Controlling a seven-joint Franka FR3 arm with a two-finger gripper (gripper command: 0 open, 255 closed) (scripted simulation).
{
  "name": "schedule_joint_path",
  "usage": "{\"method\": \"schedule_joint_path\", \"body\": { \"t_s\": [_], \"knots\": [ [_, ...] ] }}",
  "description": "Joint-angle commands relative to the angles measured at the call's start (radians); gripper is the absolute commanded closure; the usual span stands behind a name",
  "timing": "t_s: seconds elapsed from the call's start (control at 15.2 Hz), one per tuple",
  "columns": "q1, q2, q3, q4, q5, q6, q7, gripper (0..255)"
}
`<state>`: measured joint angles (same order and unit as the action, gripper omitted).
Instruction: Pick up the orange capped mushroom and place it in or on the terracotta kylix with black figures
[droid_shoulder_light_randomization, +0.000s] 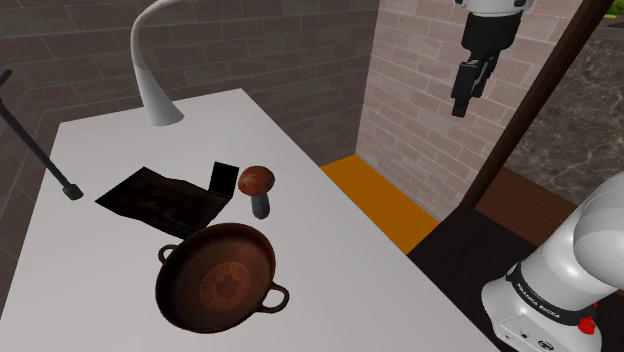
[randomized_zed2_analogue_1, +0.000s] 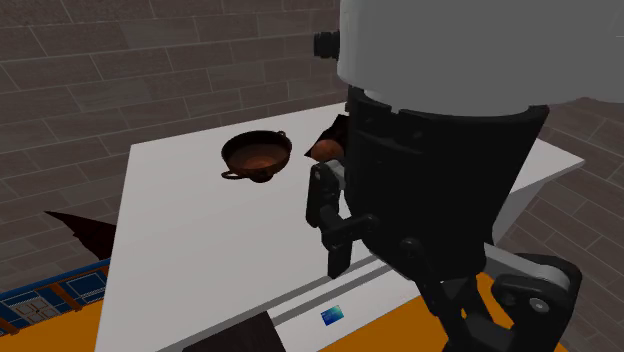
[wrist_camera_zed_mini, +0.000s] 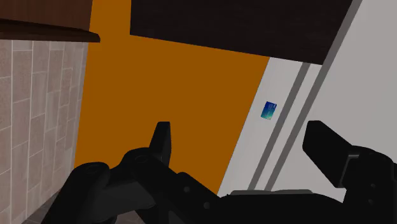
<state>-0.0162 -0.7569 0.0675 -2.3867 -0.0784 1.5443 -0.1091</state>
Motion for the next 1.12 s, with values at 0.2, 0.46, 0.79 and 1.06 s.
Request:
{"method": "schedule_joint_path", "body": {
  "t_s": [0.2, 0.46, 0.79, 1.06],
  "knots": [
    [0.001, 0.016, 0.047, -0.028, 0.087, 0.036, 0.128, 0],
    [0.005, 0.057, 0.11, -0.049, 0.201, 0.103, 0.294, 0],
    [0.009, 0.14, 0.19, -0.048, 0.332, 0.213, 0.489, 0],
    [0.007, 0.229, 0.254, -0.025, 0.421, 0.316, 0.635, 0]
  ]
}}
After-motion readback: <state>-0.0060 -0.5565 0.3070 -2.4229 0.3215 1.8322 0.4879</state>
